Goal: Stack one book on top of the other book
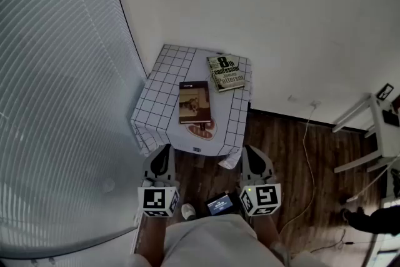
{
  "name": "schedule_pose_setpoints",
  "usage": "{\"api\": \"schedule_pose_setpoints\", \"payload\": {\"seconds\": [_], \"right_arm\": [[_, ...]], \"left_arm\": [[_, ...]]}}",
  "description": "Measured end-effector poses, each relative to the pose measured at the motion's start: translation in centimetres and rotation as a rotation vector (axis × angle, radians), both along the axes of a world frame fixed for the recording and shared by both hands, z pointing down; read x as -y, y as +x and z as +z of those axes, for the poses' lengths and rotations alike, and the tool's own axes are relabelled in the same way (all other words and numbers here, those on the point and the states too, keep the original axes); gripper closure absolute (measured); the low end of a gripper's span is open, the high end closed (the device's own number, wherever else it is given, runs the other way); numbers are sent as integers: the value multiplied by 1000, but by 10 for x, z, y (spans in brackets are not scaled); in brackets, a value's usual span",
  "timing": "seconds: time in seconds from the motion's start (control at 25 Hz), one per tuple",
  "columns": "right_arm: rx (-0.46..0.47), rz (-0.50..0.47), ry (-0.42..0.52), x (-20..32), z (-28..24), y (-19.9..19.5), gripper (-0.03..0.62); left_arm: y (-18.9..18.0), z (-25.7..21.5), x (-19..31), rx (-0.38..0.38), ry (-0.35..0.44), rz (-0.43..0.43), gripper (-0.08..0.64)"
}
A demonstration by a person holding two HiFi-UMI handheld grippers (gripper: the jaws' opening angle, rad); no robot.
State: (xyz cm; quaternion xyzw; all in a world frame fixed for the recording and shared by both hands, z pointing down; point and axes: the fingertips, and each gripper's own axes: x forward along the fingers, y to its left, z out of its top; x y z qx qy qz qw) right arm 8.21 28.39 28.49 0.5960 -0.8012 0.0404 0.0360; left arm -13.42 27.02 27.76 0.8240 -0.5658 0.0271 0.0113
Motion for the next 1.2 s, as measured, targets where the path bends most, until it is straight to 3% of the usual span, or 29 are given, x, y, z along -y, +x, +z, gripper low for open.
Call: {"api": "schedule_pose_setpoints", "payload": {"seconds": [0.2, 0.4, 1.2], "right_arm": [[0, -12, 9, 4, -3, 7, 584], [63, -42, 37, 3, -5, 10, 584], [40, -97, 2, -6, 23, 37, 584]], "left_arm": [[11, -7, 2, 7, 10, -8, 551], [14, -6, -2, 11, 16, -28, 551], [34, 6, -21, 15, 1, -98, 551]]}}
